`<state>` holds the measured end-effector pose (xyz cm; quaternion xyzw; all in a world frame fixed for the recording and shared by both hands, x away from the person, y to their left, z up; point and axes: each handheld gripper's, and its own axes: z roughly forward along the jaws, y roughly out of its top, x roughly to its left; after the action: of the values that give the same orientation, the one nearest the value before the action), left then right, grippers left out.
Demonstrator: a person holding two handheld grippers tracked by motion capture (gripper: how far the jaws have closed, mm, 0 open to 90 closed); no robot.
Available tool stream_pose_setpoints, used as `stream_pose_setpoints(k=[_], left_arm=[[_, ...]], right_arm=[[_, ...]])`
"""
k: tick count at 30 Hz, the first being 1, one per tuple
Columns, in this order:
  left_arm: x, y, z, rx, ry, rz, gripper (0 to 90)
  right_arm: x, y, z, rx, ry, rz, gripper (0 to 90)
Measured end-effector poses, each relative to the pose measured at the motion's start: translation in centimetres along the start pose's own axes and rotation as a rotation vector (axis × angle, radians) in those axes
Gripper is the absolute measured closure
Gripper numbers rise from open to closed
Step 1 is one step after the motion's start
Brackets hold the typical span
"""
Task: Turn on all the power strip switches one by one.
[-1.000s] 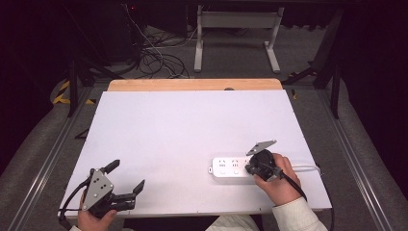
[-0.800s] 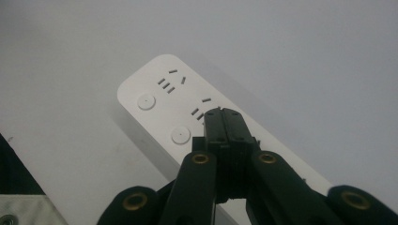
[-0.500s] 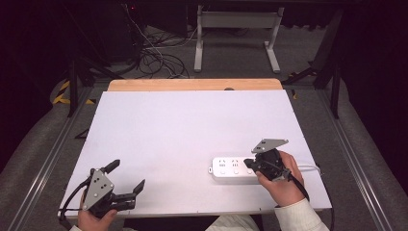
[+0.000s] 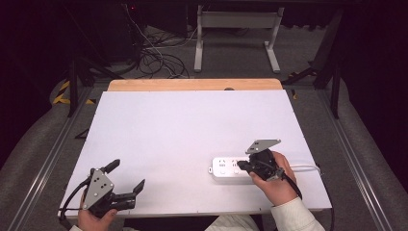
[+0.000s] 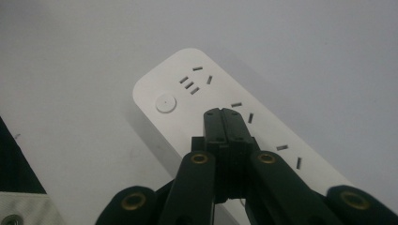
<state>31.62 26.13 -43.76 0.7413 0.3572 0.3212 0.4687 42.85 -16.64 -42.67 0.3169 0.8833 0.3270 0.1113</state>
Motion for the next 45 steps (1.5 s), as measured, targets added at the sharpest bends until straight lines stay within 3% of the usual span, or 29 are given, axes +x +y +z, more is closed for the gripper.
stream_pose_setpoints(k=[8, 22, 38, 45], left_arm=[[0.0, 0.0, 0.0, -0.001, -0.002, -0.002, 5.4], [0.0, 0.0, 0.0, -0.002, -0.002, 0.000, 5.4], [-0.1, 0.0, -0.1, -0.001, -0.002, 0.004, 5.4], [-0.1, 0.0, -0.1, -0.002, -0.003, 0.002, 5.4]], right_arm=[[0.3, 0.2, 1.3, 0.038, 0.030, -0.010, 90.0], [0.6, 0.2, 2.2, 0.084, 0.013, -0.025, 90.0], [0.5, 0.1, 2.4, 0.087, 0.021, -0.005, 90.0], [0.7, 0.1, 2.6, 0.096, -0.001, -0.007, 90.0]])
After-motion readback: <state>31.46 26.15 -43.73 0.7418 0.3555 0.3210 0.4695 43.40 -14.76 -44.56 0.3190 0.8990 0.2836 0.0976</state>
